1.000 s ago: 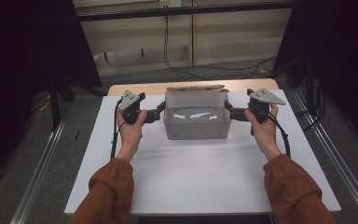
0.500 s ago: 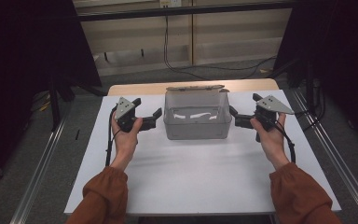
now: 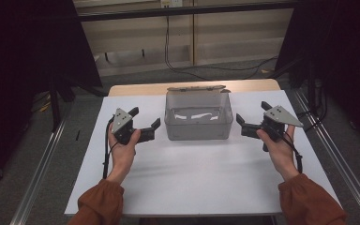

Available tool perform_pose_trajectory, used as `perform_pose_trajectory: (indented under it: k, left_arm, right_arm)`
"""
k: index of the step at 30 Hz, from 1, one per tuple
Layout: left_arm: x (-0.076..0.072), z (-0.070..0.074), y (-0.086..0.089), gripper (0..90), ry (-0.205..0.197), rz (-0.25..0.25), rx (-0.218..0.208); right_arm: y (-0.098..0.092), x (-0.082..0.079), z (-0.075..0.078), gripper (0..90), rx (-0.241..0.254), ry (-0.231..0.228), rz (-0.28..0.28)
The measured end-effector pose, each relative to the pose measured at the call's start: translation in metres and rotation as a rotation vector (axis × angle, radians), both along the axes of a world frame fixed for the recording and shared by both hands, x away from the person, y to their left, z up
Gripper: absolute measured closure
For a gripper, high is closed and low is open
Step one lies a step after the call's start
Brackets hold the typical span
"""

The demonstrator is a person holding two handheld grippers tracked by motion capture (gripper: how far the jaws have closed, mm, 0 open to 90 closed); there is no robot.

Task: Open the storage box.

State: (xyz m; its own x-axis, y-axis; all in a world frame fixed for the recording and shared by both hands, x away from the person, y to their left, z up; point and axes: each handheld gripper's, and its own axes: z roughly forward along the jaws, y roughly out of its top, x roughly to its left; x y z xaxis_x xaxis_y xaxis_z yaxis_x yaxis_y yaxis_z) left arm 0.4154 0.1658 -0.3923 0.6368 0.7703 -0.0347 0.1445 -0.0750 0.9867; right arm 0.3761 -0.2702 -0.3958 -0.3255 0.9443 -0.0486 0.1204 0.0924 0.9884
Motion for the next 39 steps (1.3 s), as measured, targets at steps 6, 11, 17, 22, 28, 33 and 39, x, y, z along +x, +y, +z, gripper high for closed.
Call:
perform_pose_trajectory:
  k: [6,11,17,22,28,33,39]
  left_arm:
    - [-0.011,-0.007,0.007,3.4,0.019,0.020,-0.022]
    - [-0.021,-0.012,0.013,3.2,0.019,0.039,-0.022]
    - [-0.032,-0.014,0.020,3.0,0.035,0.049,-0.019]
    - [-0.047,-0.017,0.024,3.0,0.043,0.063,-0.031]
    - [-0.056,-0.022,0.030,3.0,0.052,0.084,-0.029]
    - [-0.064,-0.024,0.036,3.1,0.059,0.103,-0.030]
    - [-0.074,-0.023,0.039,3.1,0.030,0.133,-0.043]
  right_arm:
    - [0.000,-0.013,-0.004,0.2,-0.003,-0.011,-0.011]
    - [0.000,-0.025,-0.009,0.3,0.000,-0.023,-0.026]
    - [-0.001,-0.039,-0.014,0.2,-0.002,-0.012,-0.040]
    - [-0.003,-0.049,-0.019,0.1,0.009,-0.004,-0.053]
    - [-0.007,-0.060,-0.020,0.1,0.015,-0.001,-0.064]
    - [-0.012,-0.069,-0.022,0.1,0.004,0.003,-0.078]
    - [-0.022,-0.083,-0.024,0.3,0.015,0.002,-0.107]
